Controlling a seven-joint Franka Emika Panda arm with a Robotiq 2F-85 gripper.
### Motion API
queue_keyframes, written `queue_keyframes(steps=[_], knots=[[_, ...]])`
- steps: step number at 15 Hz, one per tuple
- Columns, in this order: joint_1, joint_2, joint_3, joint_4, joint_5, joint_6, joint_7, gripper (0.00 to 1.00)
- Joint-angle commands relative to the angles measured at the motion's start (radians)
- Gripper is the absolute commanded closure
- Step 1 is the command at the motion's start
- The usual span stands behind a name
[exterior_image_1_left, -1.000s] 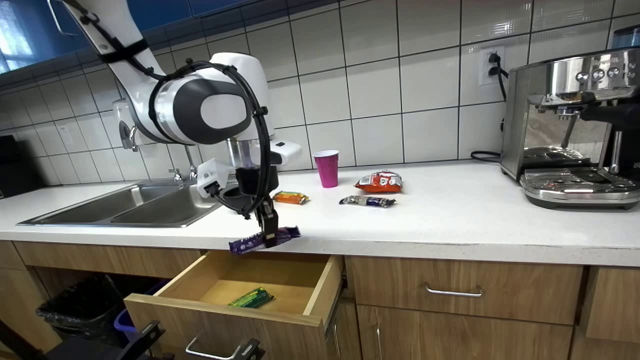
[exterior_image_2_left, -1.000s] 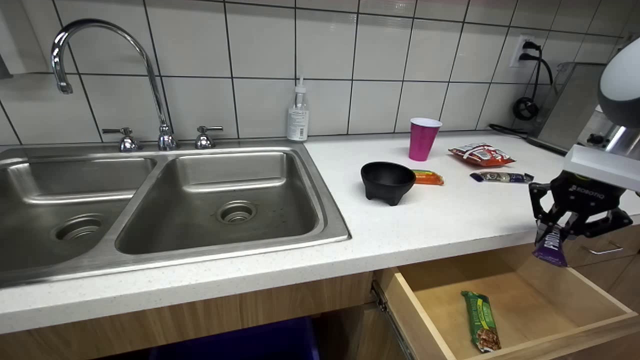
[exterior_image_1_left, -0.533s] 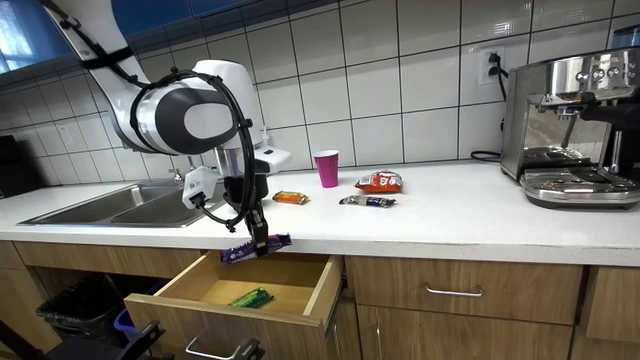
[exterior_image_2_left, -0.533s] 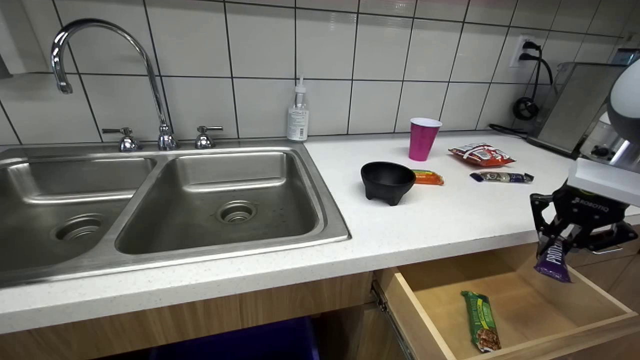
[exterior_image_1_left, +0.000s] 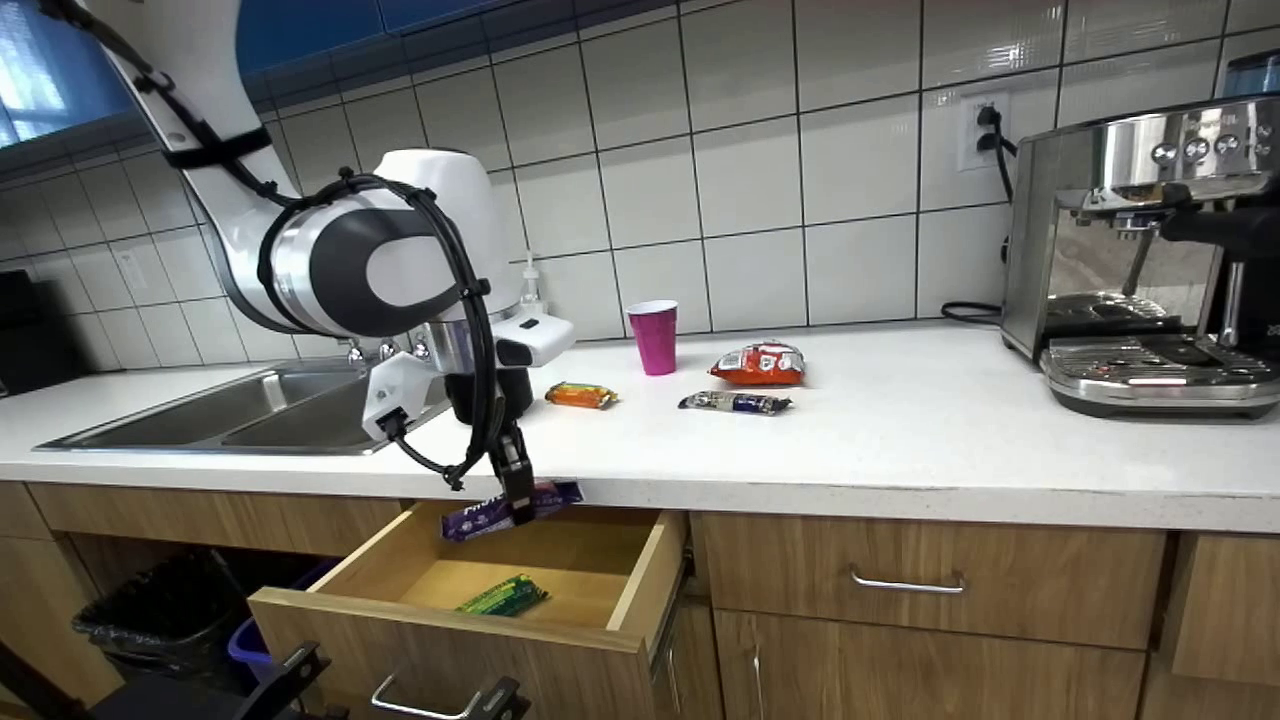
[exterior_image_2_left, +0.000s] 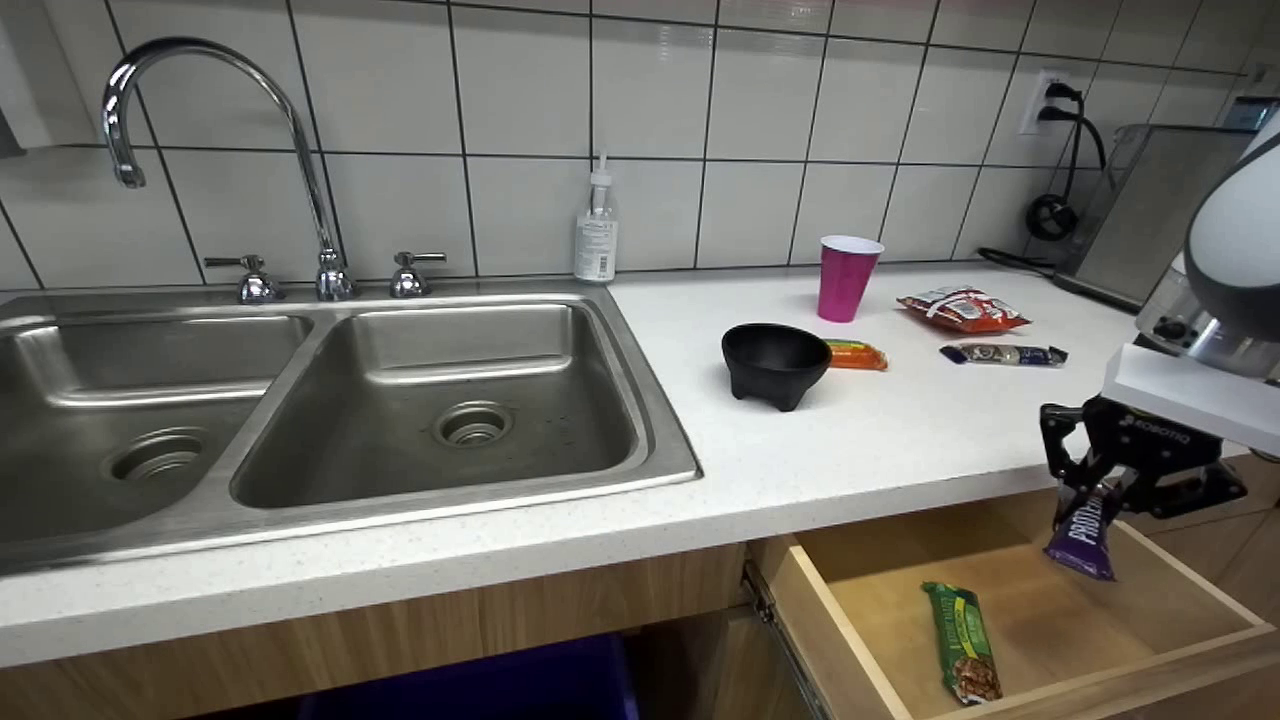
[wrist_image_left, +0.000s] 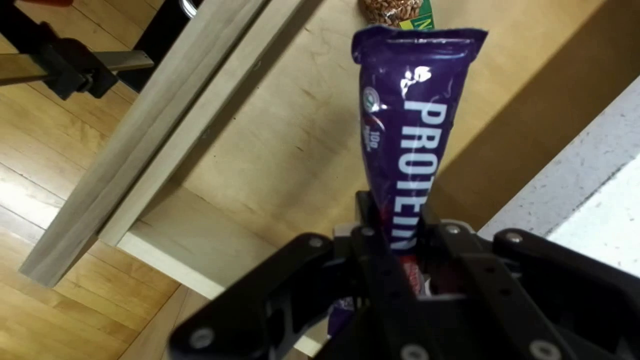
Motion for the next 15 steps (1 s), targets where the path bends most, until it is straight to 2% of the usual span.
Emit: queue_keyframes(steps=[1, 8, 9, 10, 15], knots=[[0.019, 0.032, 0.006, 0.001, 0.010, 0.034, 0.040, 0.95], [0.039, 0.063, -0.005, 0.006, 0.013, 0.031, 0.058, 0.95], [0.039, 0.064, -0.004, 0.006, 0.015, 0.030, 0.055, 0.65], [0.039, 0.060, -0.005, 0.005, 0.013, 0.026, 0.054, 0.55], [0.037, 0.034, 0.004, 0.006, 0.021, 0.023, 0.037, 0.20]])
